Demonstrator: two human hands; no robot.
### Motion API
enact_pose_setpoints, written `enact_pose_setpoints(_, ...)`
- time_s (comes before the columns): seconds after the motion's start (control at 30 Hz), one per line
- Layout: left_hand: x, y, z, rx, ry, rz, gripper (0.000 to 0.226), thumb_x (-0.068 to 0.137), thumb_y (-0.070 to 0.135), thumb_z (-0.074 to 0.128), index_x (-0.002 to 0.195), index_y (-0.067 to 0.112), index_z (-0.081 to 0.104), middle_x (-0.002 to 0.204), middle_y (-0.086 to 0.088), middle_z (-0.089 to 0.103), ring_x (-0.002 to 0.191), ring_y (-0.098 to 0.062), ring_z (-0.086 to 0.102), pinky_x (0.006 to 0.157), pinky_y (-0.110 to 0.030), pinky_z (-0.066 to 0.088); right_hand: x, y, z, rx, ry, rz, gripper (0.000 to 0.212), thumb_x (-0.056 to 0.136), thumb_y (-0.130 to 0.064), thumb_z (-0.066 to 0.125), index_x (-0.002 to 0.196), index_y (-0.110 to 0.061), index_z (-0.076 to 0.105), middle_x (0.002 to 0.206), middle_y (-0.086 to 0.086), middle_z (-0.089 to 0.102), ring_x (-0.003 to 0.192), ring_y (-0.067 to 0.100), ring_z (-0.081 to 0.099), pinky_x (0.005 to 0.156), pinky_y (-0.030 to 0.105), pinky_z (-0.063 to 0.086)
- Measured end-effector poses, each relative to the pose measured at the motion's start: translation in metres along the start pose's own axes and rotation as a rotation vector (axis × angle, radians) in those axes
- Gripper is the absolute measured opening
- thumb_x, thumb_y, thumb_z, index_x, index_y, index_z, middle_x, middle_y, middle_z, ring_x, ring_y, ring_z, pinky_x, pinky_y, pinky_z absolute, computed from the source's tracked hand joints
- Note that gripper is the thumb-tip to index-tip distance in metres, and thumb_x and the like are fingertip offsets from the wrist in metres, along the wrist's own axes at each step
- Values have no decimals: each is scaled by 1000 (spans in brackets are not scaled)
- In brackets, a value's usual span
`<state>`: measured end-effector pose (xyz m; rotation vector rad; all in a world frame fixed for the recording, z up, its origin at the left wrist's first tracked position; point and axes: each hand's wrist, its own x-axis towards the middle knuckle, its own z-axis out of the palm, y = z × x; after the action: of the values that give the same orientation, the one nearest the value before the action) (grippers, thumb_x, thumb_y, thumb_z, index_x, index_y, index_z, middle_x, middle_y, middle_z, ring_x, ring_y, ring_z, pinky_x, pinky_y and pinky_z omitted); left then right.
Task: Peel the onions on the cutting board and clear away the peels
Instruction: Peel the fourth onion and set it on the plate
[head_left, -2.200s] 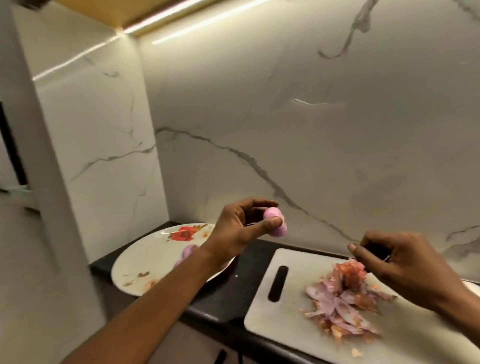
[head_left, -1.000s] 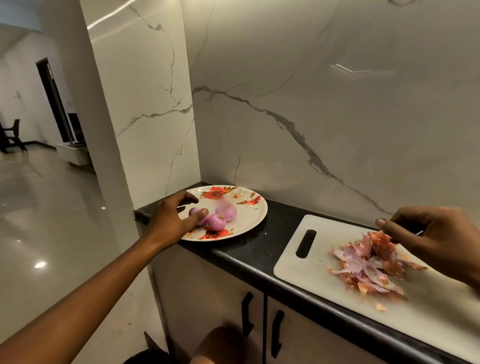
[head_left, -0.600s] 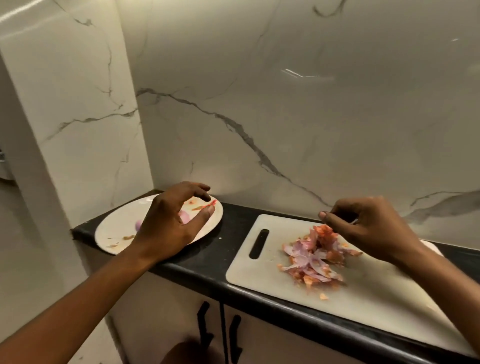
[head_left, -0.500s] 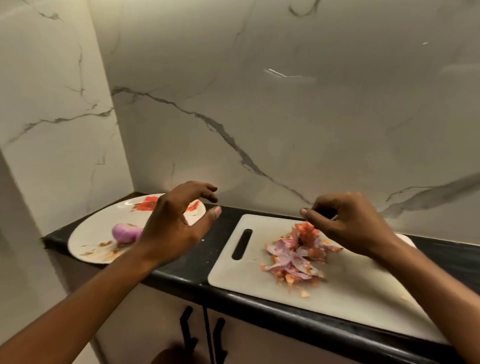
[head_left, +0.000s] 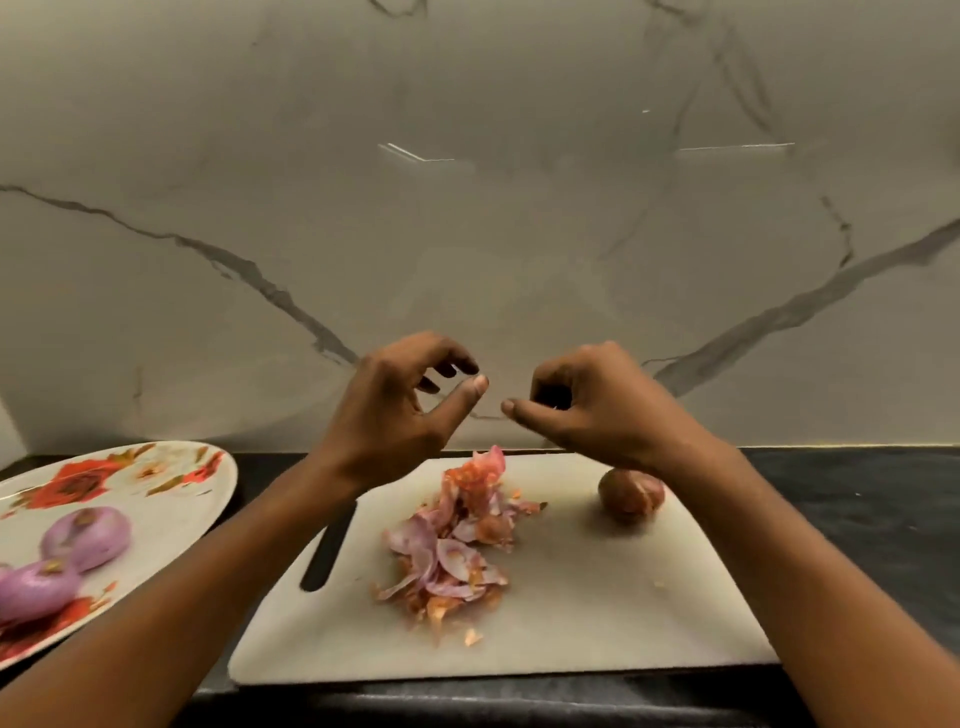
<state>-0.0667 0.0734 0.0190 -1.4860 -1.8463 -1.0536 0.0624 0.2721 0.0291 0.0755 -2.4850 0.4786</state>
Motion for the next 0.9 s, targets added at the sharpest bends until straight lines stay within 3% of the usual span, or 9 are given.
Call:
enact_pose_setpoints(0.1,14,-12,18,-44,-14,-20,9,97,27,74,98,18,74,95,9,72,89,-12,70,68,-38,60,-1,17,-28,-80,-32,82,42,89,-54,78,66,-21,70,57,-5,65,54,7,60,55,36,52)
enact_pose_setpoints(0.2,14,-24,33,-82,-54,-27,8,97,26,74,95,19,74,90,10,71,84,-11,69,64,-34,60,-6,26,-40,-188,-281,244,45,82,-66,79,73,-23,75,66,-6,74,63,7,71,67,42,63)
enact_pose_setpoints(0.33,6,-35,41,-127,-91,-50,9,97,27,74,93,19,75,85,12,70,77,-13,68,62,-32,58,-12,35,-43,-218,-531,421,50,70,-74,83,90,-28,80,83,-9,79,76,6,76,76,34,66)
enact_pose_setpoints(0.43,-3,-37,38,-172,-120,-75,8,97,27,74,94,19,76,83,13,70,76,-13,68,61,-26,57,-16,33,-41,-106,-677,533,50,69,-58,93,108,-33,77,103,-11,77,84,9,76,73,33,67)
enact_pose_setpoints(0.5,-6,-34,35,-202,-119,-78,8,97,26,74,95,19,77,84,14,71,77,-13,69,61,-21,55,-17,32,-36,-76,-724,543,43,75,-41,94,113,-30,76,111,-9,75,79,11,77,67,28,65)
enact_pose_setpoints(0.57,-8,-31,35,-225,-100,-84,8,97,26,74,96,18,77,84,14,71,77,-12,69,61,-18,54,-13,31,-30,-39,-696,479,34,80,-30,91,110,-27,75,108,-8,76,73,14,78,66,30,64)
enact_pose_setpoints(0.7,-12,-23,41,-271,-134,-71,12,98,30,74,98,18,77,86,10,72,78,-13,69,62,-22,56,-7,23,-19,152,-473,294,33,78,-27,93,105,-31,75,100,-10,77,90,17,77,72,33,66)
enact_pose_setpoints(0.9,-11,-17,39,-397,-137,-109,19,97,37,72,101,19,78,87,8,76,82,-20,74,66,-36,61,-1,14,-2,436,-315,221,31,84,-28,89,109,-15,77,95,3,79,86,23,78,73,38,65)
